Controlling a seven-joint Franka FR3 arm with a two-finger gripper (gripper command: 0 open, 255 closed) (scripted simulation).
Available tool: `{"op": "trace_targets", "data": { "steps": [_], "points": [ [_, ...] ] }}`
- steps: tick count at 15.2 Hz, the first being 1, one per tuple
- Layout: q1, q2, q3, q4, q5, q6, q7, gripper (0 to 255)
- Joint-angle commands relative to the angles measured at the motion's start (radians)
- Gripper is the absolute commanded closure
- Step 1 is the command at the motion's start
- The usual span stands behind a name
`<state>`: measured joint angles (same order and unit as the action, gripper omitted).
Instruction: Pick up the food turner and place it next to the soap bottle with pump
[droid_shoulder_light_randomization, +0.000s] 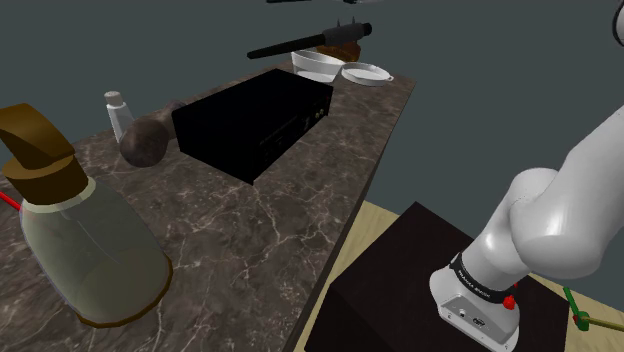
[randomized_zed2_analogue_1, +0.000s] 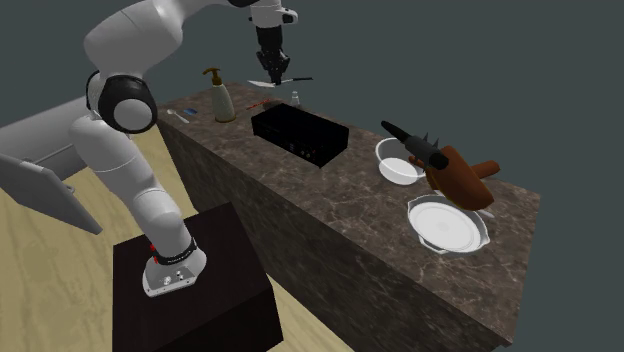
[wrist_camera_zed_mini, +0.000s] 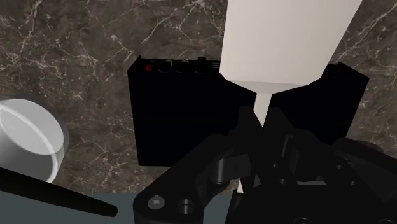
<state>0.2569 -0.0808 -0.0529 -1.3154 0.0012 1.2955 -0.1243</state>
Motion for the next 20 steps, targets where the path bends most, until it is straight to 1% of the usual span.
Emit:
{"op": "trace_targets", "data": {
  "steps": [1, 6, 11, 16, 20],
  "points": [
    [0.023, -0.019, 0.029, -0.021, -0.002, 0.003, 0.053, 255],
    [0.078, -0.049, 0.103, -0.055, -0.001, 0.006, 0.183, 255],
    [0.132, -0.049, 0.181, -0.053, 0.001, 0.004, 0.314, 255],
    [0.188, -0.017, 0.26, -0.015, -0.003, -0.004, 0.448, 255],
    [0.238, 0.033, 0.324, 0.044, -0.018, -0.017, 0.559, 255]
  ]
}}
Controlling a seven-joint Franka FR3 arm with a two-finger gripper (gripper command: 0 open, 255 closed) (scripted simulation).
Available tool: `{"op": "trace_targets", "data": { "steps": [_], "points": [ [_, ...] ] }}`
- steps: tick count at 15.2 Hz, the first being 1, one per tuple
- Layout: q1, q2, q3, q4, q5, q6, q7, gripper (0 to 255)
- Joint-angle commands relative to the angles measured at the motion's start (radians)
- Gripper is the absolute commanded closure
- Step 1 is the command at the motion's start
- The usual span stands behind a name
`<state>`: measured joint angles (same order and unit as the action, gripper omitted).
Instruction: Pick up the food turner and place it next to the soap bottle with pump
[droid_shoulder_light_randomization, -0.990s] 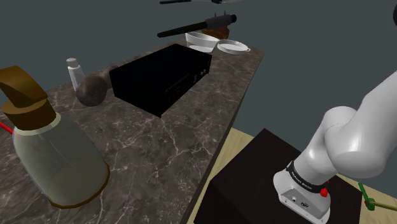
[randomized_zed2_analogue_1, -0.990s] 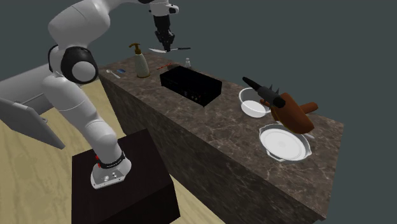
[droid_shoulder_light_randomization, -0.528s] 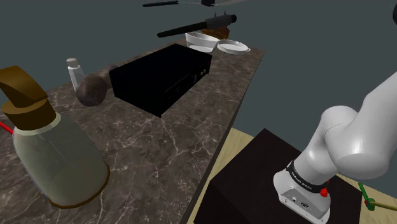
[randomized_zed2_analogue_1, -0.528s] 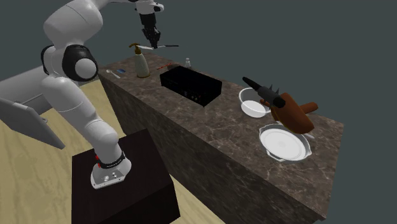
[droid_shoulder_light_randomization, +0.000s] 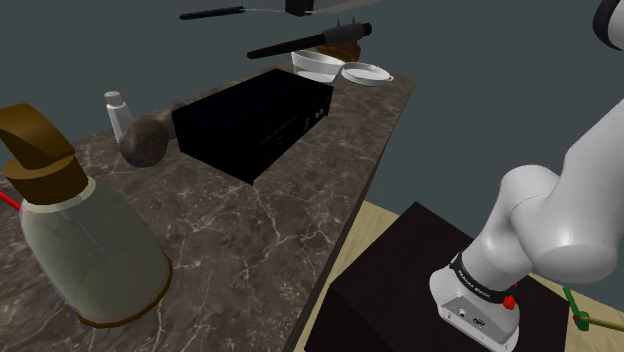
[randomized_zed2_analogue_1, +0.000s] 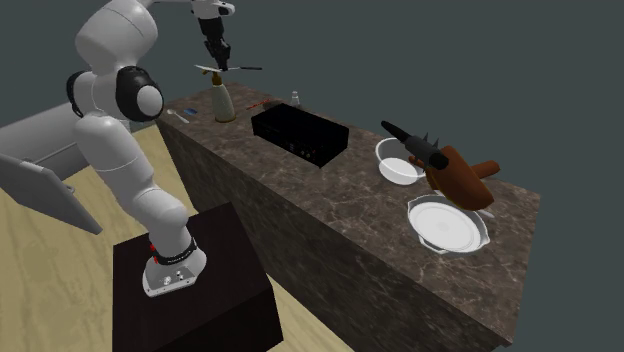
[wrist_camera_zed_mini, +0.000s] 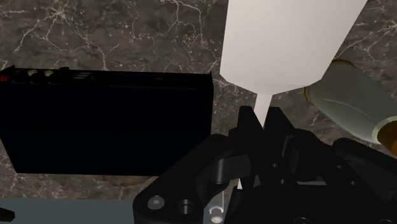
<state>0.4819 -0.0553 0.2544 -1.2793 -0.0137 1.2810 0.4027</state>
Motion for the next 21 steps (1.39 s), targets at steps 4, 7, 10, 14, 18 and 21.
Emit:
{"op": "trace_targets", "data": {
  "steps": [4, 7, 10, 14, 18, 21],
  "points": [
    [0.074, 0.083, 0.08, 0.099, -0.033, -0.024, 0.145, 255],
    [0.13, 0.161, 0.127, 0.195, -0.07, -0.051, 0.231, 255],
    [0.216, 0.275, 0.171, 0.346, -0.133, -0.102, 0.324, 255],
    [0.185, 0.201, 0.16, 0.182, -0.093, -0.005, 0.313, 255],
    [0.166, 0.148, 0.152, 0.054, -0.067, 0.074, 0.303, 255],
    [0.157, 0.117, 0.147, -0.029, -0.053, 0.128, 0.297, 255]
  ]
}}
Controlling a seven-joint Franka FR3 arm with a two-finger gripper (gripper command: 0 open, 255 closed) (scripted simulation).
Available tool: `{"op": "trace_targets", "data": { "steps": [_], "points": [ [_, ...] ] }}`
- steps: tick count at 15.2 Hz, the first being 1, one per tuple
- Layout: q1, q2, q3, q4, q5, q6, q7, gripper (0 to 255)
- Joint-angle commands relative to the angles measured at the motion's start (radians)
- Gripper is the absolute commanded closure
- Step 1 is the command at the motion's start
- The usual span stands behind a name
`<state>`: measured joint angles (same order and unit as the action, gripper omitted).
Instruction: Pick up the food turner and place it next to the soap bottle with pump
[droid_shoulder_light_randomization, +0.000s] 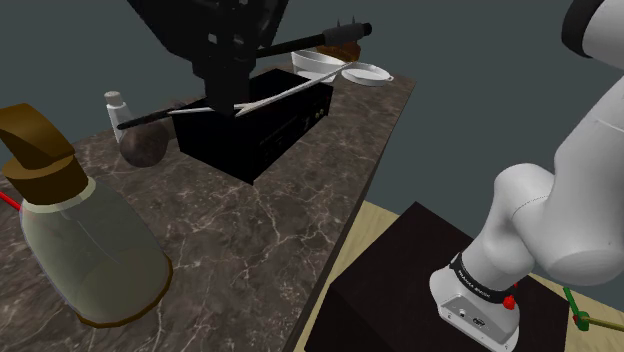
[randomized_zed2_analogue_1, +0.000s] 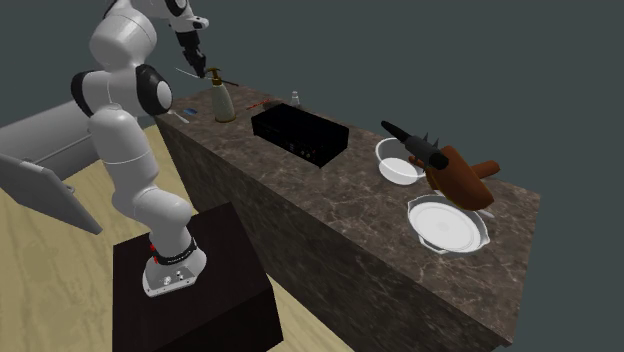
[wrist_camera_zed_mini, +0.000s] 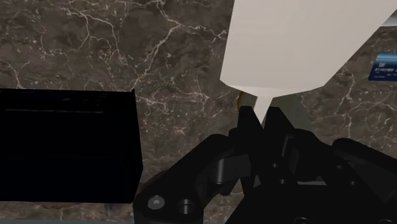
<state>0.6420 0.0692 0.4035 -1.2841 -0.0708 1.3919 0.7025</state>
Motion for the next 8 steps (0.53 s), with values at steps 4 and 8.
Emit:
{"op": "trace_targets", "data": {
  "steps": [4, 8],
  "points": [
    [-0.011, -0.042, -0.007, -0.122, 0.018, 0.084, -0.009, 255],
    [-0.016, -0.068, -0.012, -0.209, 0.029, 0.147, -0.014, 255]
  ]
}}
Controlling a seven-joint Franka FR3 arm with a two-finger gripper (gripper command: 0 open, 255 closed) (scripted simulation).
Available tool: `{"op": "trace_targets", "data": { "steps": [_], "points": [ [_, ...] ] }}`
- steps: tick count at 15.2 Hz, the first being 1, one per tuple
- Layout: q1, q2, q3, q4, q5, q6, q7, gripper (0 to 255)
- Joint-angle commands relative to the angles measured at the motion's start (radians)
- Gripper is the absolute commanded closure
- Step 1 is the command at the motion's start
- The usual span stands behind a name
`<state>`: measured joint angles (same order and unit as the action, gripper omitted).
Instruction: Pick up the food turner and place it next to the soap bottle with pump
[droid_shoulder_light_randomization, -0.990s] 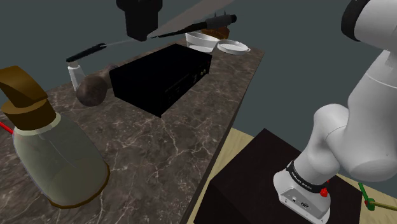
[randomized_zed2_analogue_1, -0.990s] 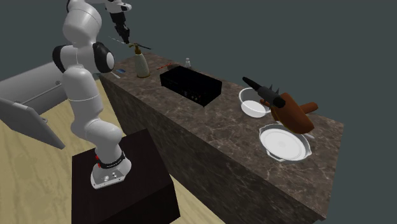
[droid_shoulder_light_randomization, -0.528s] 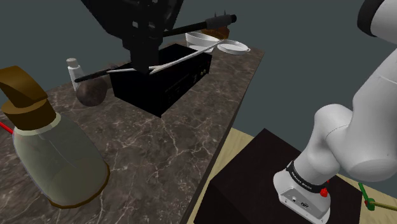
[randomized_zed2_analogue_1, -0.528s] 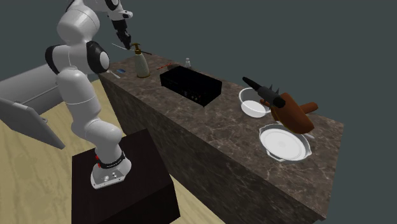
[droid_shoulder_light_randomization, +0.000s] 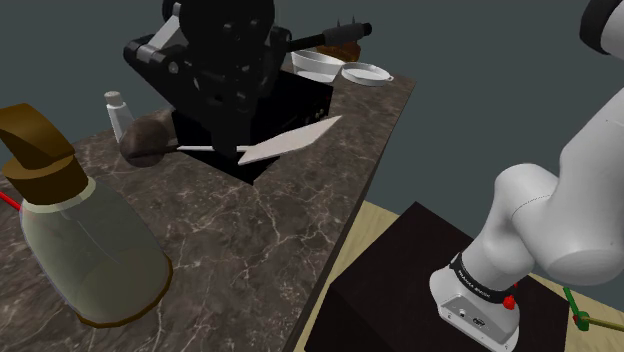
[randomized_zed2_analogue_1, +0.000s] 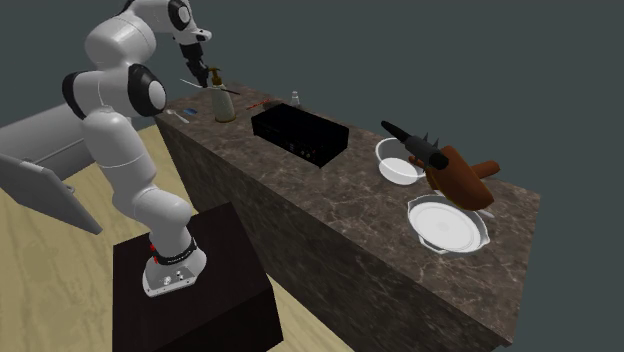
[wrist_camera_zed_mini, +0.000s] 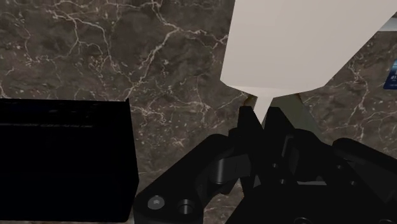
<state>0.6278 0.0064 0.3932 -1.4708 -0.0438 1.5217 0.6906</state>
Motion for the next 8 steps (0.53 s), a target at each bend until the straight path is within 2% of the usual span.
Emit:
{"op": "trace_targets", "data": {
  "steps": [1, 8],
  "points": [
    [-0.002, -0.011, -0.002, -0.042, 0.004, 0.032, -0.003, 255],
    [-0.006, -0.041, -0.007, -0.172, 0.016, 0.135, -0.008, 255]
  ]
}}
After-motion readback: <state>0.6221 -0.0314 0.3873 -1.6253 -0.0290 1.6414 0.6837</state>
